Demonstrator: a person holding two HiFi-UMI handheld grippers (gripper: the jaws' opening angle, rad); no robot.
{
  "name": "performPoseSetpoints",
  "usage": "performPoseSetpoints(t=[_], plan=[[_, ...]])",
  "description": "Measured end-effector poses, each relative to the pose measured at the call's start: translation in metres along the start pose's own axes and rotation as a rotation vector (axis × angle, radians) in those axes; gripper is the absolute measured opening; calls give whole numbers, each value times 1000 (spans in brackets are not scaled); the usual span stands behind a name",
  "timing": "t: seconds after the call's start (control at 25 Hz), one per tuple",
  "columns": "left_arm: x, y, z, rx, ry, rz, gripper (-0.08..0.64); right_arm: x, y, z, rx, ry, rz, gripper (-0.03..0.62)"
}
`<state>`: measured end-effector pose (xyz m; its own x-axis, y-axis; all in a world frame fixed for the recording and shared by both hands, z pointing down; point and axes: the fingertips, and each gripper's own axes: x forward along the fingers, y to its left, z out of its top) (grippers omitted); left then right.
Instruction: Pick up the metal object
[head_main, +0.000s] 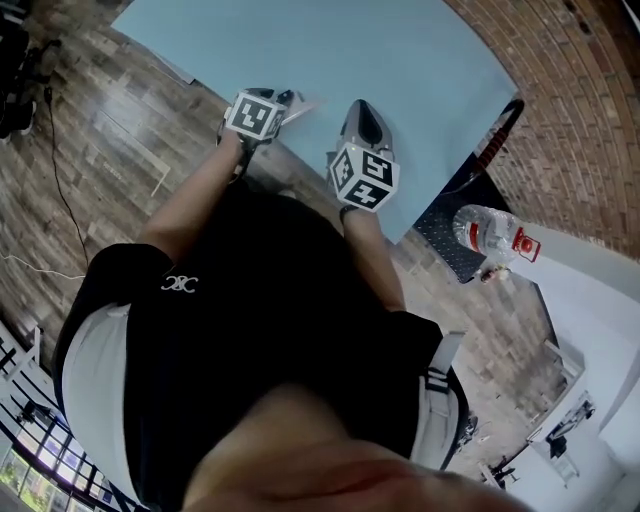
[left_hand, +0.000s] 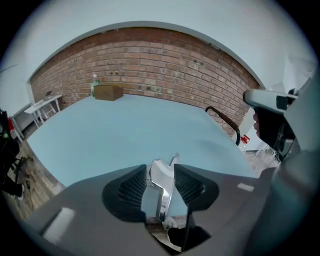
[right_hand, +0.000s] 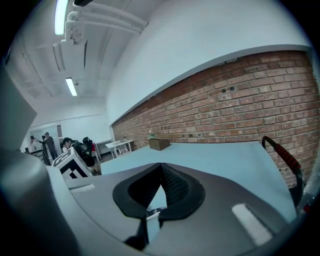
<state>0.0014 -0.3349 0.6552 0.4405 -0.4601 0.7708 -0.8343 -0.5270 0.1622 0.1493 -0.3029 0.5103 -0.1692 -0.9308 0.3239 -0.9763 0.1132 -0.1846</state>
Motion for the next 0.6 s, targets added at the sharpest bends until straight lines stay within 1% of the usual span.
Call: performPoseSetpoints(t=[0.08,0.16,0.36,0.4,0.48,0.52,0.56,0.6], plan=[[13,2,-6,-5,45,-41,189,2,0,-1,-8,12,-24,14],[22,5,-10,-5,86,-63,193,4,0,-2,-23,24,-46,14],[50,4,-14,33,133,-134,190,13,-6,-12,-2,63,-118,14],[53,5,-12,50,136,-141,185,14,-6,-14,-1,69,-128,14],[53,12,-3,101,133,-125,165,16,-3,-16,-1,76,-142,14],[52,15,-3,113,149,-124,152,18,-1,-17,-1,78,-150,14],[52,15,-9,104,187,-144,148,18,1,-18,-1,78,-158,14],[51,11,-16,81,233,-182,119,18,3,-18,-1,78,-166,14]])
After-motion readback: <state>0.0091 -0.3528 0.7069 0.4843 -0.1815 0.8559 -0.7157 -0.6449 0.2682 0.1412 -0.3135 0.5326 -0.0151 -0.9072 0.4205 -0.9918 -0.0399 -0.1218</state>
